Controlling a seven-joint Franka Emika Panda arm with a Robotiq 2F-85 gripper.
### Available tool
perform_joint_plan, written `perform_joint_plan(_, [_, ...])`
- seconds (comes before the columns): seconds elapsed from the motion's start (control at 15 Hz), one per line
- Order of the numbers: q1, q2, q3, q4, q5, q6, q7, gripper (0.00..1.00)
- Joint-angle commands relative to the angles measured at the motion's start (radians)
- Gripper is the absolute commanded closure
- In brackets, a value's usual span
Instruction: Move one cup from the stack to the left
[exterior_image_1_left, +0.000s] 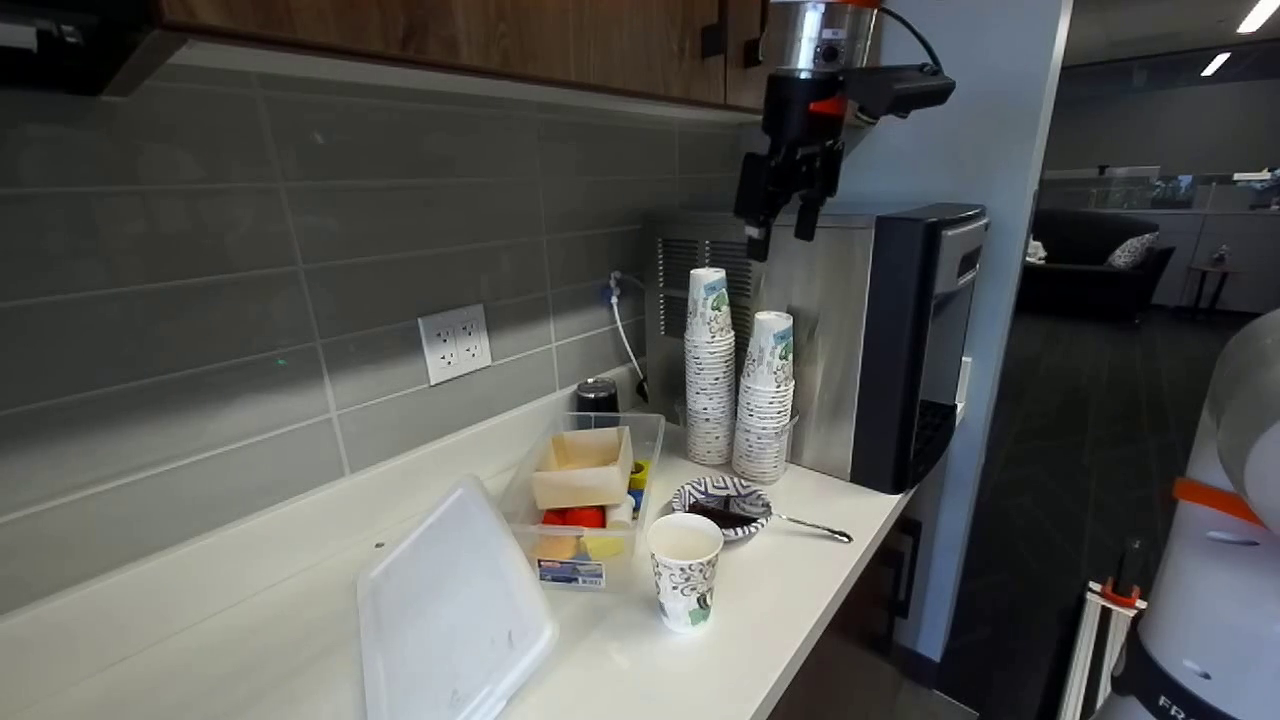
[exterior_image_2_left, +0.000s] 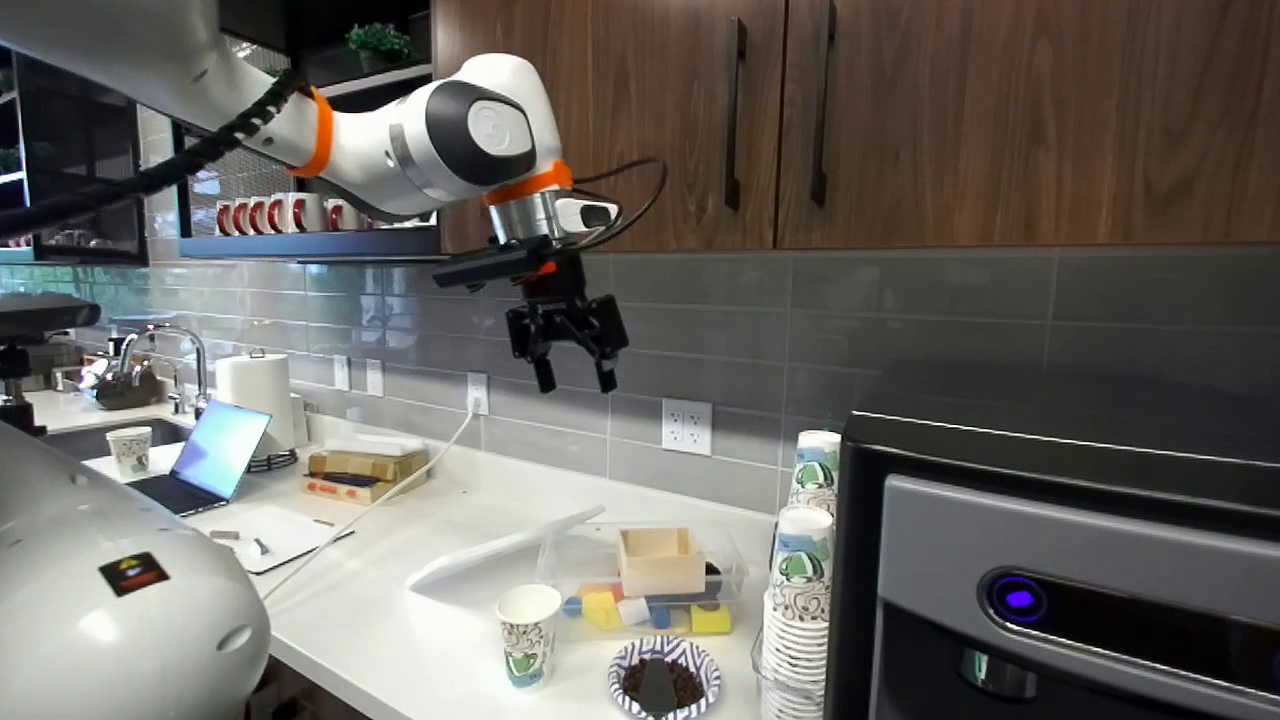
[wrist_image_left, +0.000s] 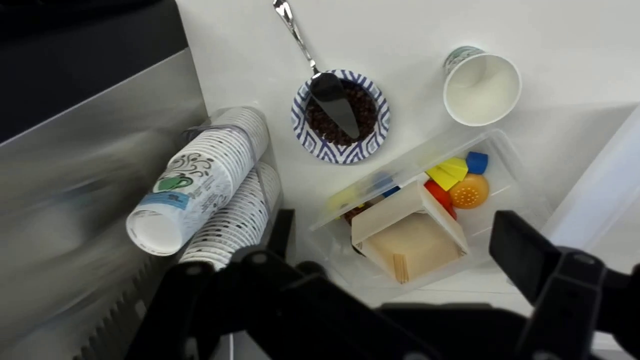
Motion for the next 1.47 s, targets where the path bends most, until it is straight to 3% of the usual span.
perform_joint_plan(0.0, [-0.043,0.011,-0.084,0.033,-0.039,0.029,-0.107,0.0])
perform_joint_plan(0.33, [-0.051,0.079,-0.229,0.063,0.015,0.183,-0.237,0.0])
perform_joint_plan(0.6, [-0.044,0.187,-0.303,0.096,0.071,0.289,-0.323,0.0])
perform_joint_plan(1.4, [-0.08,0.445,-0.302,0.127,0.145,0.487,-0.338,0.0])
